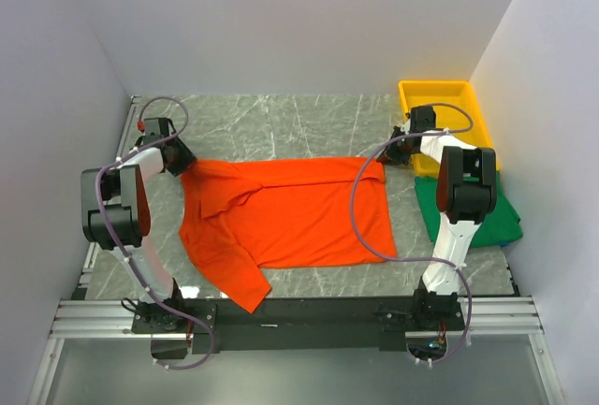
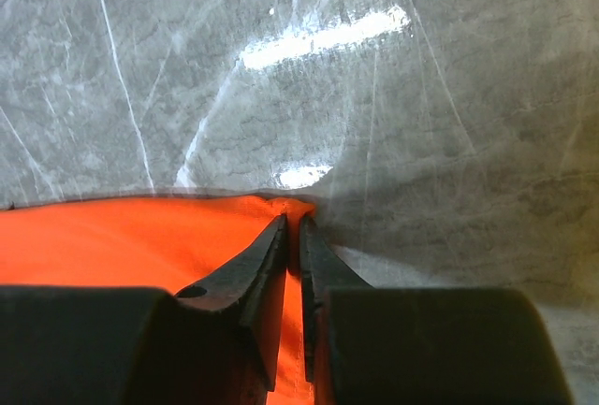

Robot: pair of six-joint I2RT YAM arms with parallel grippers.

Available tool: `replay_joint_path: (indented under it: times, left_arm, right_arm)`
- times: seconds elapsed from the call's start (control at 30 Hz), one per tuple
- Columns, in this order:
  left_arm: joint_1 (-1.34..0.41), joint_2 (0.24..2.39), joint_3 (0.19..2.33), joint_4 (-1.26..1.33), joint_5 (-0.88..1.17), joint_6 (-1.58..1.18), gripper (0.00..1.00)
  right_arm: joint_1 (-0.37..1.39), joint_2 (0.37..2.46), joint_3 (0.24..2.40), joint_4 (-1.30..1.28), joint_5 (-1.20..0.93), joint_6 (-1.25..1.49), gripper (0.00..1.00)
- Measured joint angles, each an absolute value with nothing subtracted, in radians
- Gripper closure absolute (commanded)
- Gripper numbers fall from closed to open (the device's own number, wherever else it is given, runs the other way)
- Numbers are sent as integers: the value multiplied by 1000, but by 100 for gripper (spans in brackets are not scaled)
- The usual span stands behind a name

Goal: Fold and stack the t-shirts
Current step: Smooth out wrinkles on the folded tshirt

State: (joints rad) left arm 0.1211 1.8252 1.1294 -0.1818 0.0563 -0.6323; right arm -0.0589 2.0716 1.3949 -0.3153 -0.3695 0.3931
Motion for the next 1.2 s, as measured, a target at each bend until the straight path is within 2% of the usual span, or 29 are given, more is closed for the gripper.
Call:
replay_joint_path:
  times: [0.13, 0.27, 0.37, 0.7, 0.8, 0.87, 0.93, 1.1, 1.2]
  left_arm:
    - [121, 1845, 1127, -166, 76, -636, 64]
    - [121, 1861, 1126, -159, 81, -641, 81]
    - [123, 1865, 1126, -162, 74, -639, 89]
    - [135, 1864, 1126, -175, -18, -590, 92]
    - [134, 1864, 1126, -177, -41, -579, 91]
    - [134, 1864, 1126, -178, -45, -574, 87]
    - [133, 1864, 1126, -178, -49, -568, 78]
    - [128, 1861, 1126, -174, -61, -560, 61]
    - [128, 1844, 1126, -185, -78, -560, 50]
  right_arm:
    - [-62, 2077, 1395, -313, -383, 399, 87]
    - [-67, 2078, 1396, -311, -392, 405, 99]
    - [-71, 2078, 1396, -308, -393, 412, 100]
    - [-82, 2078, 1421, -321, -383, 402, 100]
    - [-82, 2078, 1433, -323, -385, 399, 100]
    - [-82, 2083, 1440, -325, -387, 397, 99]
    - [-82, 2087, 1442, -326, -390, 395, 93]
    - [-82, 2099, 1442, -329, -384, 379, 69]
    - [-82, 2094, 1442, -330, -369, 372, 62]
